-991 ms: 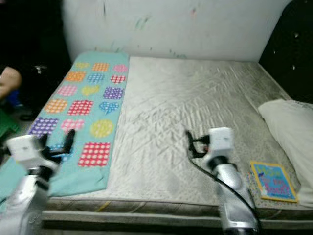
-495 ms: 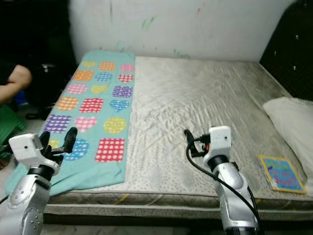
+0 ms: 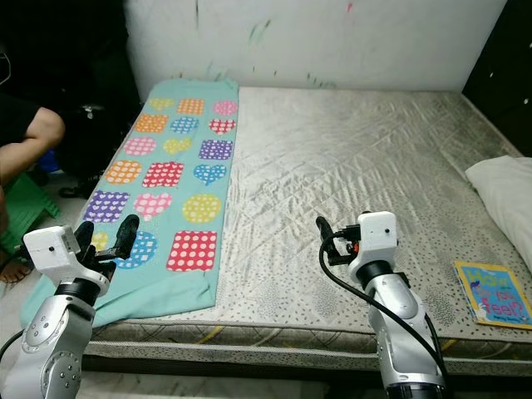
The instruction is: Clean up the room
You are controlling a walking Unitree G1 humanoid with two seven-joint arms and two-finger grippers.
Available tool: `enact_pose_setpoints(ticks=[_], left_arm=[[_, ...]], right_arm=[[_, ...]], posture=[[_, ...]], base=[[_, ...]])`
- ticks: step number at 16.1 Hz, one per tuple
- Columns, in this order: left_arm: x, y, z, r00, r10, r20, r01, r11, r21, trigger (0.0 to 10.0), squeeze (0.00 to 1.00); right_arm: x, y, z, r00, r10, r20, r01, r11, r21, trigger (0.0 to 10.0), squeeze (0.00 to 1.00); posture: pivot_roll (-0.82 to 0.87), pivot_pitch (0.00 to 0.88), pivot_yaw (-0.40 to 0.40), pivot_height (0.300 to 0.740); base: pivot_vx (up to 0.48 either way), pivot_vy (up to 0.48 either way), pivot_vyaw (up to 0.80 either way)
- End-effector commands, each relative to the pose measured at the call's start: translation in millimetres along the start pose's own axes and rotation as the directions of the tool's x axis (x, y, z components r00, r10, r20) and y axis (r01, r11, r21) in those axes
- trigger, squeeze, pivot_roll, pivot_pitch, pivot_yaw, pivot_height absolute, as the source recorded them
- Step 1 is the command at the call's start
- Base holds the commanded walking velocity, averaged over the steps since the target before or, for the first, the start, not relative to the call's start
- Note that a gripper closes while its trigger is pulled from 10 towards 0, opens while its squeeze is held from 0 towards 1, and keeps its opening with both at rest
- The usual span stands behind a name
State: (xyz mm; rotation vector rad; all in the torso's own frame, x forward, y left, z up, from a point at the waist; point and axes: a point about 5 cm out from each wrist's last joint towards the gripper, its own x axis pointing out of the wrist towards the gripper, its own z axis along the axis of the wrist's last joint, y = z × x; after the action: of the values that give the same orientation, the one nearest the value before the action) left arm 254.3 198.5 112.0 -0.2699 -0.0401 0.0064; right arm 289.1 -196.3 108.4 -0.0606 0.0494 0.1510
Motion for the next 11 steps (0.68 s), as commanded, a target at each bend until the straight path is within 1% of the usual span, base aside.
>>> enact_pose_setpoints(ticks=[1,11], left_arm=[[0.7,-0.4,1.1,1.000,-0.008,0.001,0.008,1.000,0.005,10.0,0.00],[2.7,-0.3,2.7,1.000,-0.001,0.005,0.001,1.000,0.006,10.0,0.00]], right_arm=[[1.3,-2.2,2.0,1.000,-0.011,0.010,0.011,1.000,-0.004,10.0,0.00],[1.2,-2.8,1.2,1.000,-0.021,0.010,0.021,1.000,0.007,10.0,0.00]], posture=[[-0.08,0.000,-0.002,0.740],[-0.08,0.000,0.003,0.740]], base=[[0.000,0.000,0.00],[0.000,0.000,0.00]])
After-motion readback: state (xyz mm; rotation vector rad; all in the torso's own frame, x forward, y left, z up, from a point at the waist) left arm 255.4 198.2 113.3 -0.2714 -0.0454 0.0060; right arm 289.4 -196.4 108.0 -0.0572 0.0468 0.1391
